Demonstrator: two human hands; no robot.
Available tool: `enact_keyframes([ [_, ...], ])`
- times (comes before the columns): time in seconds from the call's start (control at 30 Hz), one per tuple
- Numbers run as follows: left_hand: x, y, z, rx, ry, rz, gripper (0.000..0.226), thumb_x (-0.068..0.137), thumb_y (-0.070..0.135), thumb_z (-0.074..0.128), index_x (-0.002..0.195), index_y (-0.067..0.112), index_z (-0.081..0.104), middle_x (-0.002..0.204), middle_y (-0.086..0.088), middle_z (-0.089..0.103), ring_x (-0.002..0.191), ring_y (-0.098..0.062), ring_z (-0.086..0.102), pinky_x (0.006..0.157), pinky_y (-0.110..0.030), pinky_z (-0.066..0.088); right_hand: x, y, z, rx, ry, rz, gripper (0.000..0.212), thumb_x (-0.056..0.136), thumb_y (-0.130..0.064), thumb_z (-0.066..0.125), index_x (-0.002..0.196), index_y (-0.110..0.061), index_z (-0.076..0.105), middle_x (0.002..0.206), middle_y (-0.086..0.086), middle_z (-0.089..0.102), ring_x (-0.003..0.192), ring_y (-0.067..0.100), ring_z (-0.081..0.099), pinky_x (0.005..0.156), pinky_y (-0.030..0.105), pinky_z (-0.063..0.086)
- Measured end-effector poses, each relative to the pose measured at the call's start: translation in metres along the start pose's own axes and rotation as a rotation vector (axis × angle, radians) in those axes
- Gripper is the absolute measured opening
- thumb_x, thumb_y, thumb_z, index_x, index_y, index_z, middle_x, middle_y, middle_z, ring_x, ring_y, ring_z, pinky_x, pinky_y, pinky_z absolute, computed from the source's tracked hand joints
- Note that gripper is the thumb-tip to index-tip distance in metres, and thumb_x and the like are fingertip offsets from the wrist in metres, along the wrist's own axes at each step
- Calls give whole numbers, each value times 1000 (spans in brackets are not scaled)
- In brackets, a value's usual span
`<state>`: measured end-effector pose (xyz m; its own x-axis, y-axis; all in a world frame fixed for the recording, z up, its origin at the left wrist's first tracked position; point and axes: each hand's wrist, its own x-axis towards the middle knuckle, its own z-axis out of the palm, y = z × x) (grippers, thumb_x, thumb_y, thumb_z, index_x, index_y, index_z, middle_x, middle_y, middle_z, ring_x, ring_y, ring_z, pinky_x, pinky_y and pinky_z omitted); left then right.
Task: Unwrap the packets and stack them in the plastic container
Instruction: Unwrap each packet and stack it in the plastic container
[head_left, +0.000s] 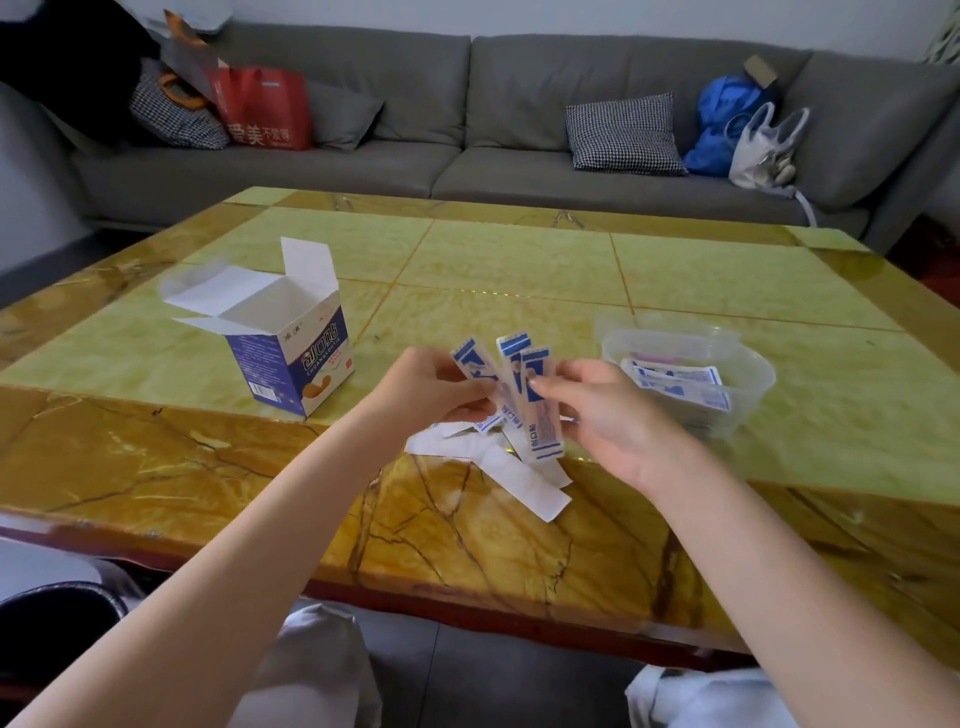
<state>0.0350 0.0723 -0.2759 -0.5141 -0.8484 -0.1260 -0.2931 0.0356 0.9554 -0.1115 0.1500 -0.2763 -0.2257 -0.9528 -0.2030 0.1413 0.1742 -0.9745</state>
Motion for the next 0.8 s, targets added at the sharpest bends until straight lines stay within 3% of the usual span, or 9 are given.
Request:
enact_keyframes([
  [0.1,-3,2,4,57,-107,94,12,83,5,63,94,9,67,80,0,72,68,-7,68,63,-14,53,-1,0,4,-318,106,-121,10,88,-9,59,97,-13,62,100,6,69,87,18,64,79,32,50],
  [0.17,-2,-1,4,393,-124,206,27,83,13,65,109,10,62,93,0,68,78,-8,63,67,-15,49,-1,-1,0,-685,210,-320,17,87,-14,63,103,-14,58,94,2,68,75,13,62,66,23,49],
  [0.23,-3,-7,7,773,-180,261,42,82,26,66,121,15,55,111,1,58,97,-12,56,78,-20,45,-4,-3,-7,-1007,180,-435,21,89,-12,58,109,-17,56,88,-4,62,61,3,51,49,11,37],
  [0.3,-4,-14,11,1043,-272,268,49,81,36,66,124,16,51,120,1,49,110,-17,45,91,-29,43,-7,0,-12,-1184,92,-384,22,91,-9,53,109,-19,59,92,-5,59,61,3,48,49,11,31],
  [0.37,-4,-17,12,1101,-310,268,50,80,36,66,124,16,51,123,-1,46,113,-18,40,96,-34,40,-9,6,-14,-1266,24,-320,19,91,-7,49,98,-20,62,93,-1,61,68,11,51,51,15,32],
  [0.53,-4,-16,12,1021,-330,250,39,82,30,66,117,17,55,118,1,51,97,-12,48,81,-25,44,-9,11,-20,-1195,4,-223,10,91,-11,50,92,-11,60,75,-7,54,62,7,48,51,18,32],
  [0.63,-2,-15,15,985,-309,218,37,81,26,67,111,15,48,108,5,55,90,-12,49,71,-21,39,-12,5,-25,-941,5,-121,11,90,-15,56,96,-12,64,89,3,66,78,20,61,70,33,48],
  [0.7,1,-14,16,1008,-312,192,25,81,27,66,99,20,49,88,11,50,83,-11,46,63,-19,36,-15,3,-27,-788,24,-67,13,89,-10,57,99,-13,64,97,5,67,88,21,62,85,38,49],
  [0.8,2,-15,14,988,-316,173,17,79,30,68,92,23,59,78,14,44,80,-11,46,61,-18,34,-19,4,-29,-570,-4,32,17,89,-4,56,104,-7,63,93,5,67,86,18,63,86,38,50],
])
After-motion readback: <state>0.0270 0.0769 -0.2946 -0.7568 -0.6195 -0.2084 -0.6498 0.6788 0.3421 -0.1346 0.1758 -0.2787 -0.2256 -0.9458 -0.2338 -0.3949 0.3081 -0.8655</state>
